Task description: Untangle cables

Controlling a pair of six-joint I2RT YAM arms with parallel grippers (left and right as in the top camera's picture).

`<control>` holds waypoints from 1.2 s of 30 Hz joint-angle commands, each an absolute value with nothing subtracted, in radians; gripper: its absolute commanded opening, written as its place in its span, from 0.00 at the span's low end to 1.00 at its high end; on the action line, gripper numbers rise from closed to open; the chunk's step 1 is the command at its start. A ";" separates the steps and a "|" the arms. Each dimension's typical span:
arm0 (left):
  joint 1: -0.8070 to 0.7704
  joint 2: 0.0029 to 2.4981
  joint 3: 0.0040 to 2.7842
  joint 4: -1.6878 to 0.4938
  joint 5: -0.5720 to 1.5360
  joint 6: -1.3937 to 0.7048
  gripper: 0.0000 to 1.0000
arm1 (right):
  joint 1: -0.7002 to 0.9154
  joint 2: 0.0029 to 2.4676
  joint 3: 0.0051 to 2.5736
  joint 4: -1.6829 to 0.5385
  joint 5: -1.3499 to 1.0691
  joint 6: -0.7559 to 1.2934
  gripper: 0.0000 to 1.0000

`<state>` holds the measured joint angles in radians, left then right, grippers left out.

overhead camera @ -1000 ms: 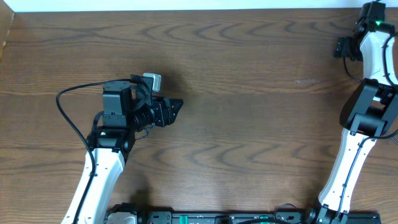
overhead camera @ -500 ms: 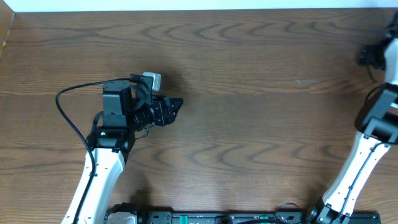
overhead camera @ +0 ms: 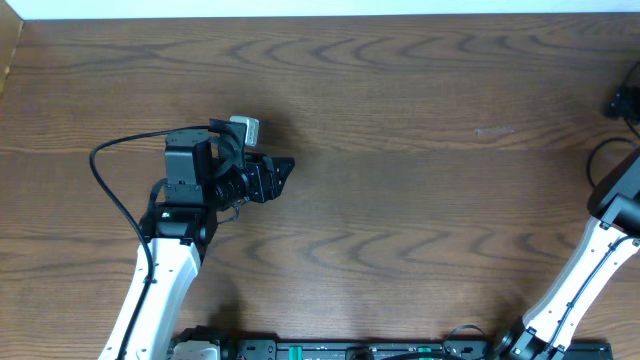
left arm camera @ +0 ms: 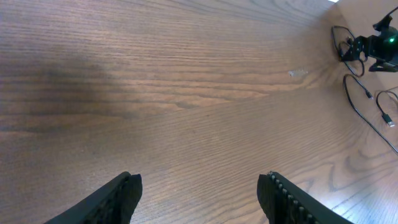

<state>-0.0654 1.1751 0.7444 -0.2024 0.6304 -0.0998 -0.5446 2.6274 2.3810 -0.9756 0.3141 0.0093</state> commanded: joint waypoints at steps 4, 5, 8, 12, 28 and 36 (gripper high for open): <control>-0.064 1.166 0.742 -0.198 0.648 -0.087 0.75 | -0.463 2.529 2.371 -0.984 0.191 0.047 0.99; -0.064 1.166 0.742 -0.200 0.648 -0.087 0.75 | -0.451 2.508 2.371 -0.992 0.192 0.049 0.99; -0.064 1.166 0.742 -0.200 0.648 -0.090 0.77 | -0.425 2.458 2.371 -1.039 0.218 0.064 0.99; -0.064 1.166 0.742 -0.204 0.647 -0.090 0.77 | -0.418 2.406 2.371 -1.121 0.245 0.122 0.99; -0.062 1.148 0.742 -0.192 0.699 -0.113 0.78 | -0.424 2.191 2.371 -1.470 0.503 0.480 0.99; -0.062 1.087 0.742 -0.200 0.699 -0.113 0.79 | -0.425 2.078 2.371 -1.574 0.604 0.586 0.99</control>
<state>-0.0654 1.1168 0.7444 -0.2001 0.6827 -0.1078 -0.4259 2.1483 2.3684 -1.5524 0.5056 0.4835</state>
